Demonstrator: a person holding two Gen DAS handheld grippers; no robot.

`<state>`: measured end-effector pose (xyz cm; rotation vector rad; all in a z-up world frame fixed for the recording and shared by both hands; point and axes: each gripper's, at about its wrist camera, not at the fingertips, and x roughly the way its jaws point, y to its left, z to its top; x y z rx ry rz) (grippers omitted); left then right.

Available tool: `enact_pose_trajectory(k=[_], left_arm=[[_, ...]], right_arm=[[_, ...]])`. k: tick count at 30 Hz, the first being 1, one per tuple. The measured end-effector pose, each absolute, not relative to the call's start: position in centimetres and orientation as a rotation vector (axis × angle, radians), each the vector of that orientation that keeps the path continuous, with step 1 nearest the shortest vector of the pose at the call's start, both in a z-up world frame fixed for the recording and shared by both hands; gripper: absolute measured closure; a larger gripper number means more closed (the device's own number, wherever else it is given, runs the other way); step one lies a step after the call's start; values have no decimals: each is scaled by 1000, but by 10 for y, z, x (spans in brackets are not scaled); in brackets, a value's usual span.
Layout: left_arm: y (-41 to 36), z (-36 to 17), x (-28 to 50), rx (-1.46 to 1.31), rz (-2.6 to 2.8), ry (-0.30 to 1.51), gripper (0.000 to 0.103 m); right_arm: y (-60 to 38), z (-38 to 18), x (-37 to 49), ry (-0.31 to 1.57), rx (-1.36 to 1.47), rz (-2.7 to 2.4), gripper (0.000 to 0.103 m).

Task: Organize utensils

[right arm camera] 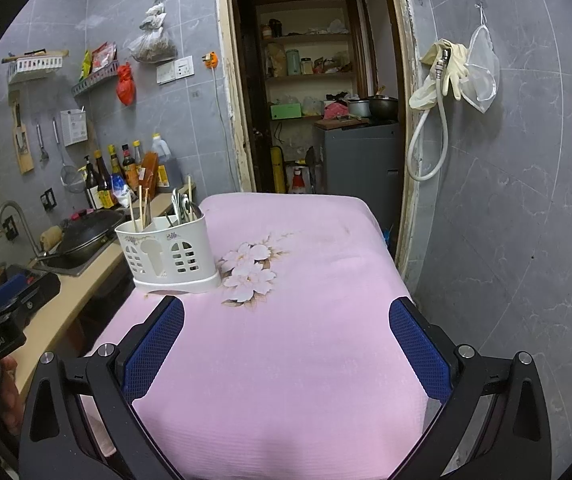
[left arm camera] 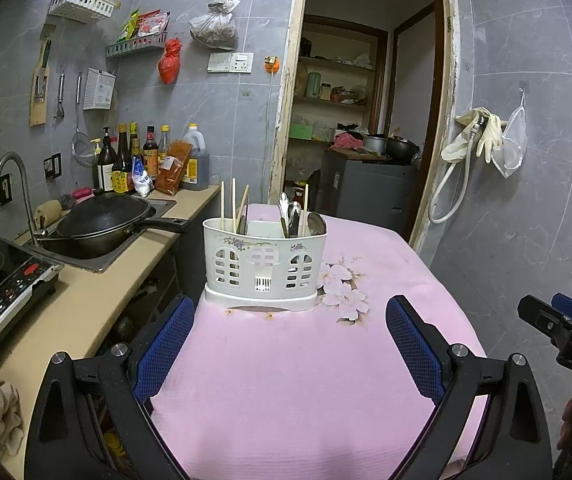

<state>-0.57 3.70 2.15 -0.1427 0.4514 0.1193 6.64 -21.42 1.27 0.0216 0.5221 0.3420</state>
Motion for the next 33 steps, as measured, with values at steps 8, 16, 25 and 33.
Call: enact_pose_trajectory(k=[8, 16, 25, 33], left_arm=[[37, 20, -6, -139, 121, 452, 9], [36, 21, -7, -137, 124, 450, 9], [36, 20, -7, -136, 127, 449, 9], [36, 21, -7, -137, 127, 451, 9]], right_arm=[[-214, 13, 67, 525, 23, 342, 0], [-215, 13, 67, 524, 21, 343, 0], [-215, 11, 67, 527, 23, 344, 0], [-217, 10, 67, 527, 23, 344, 0]])
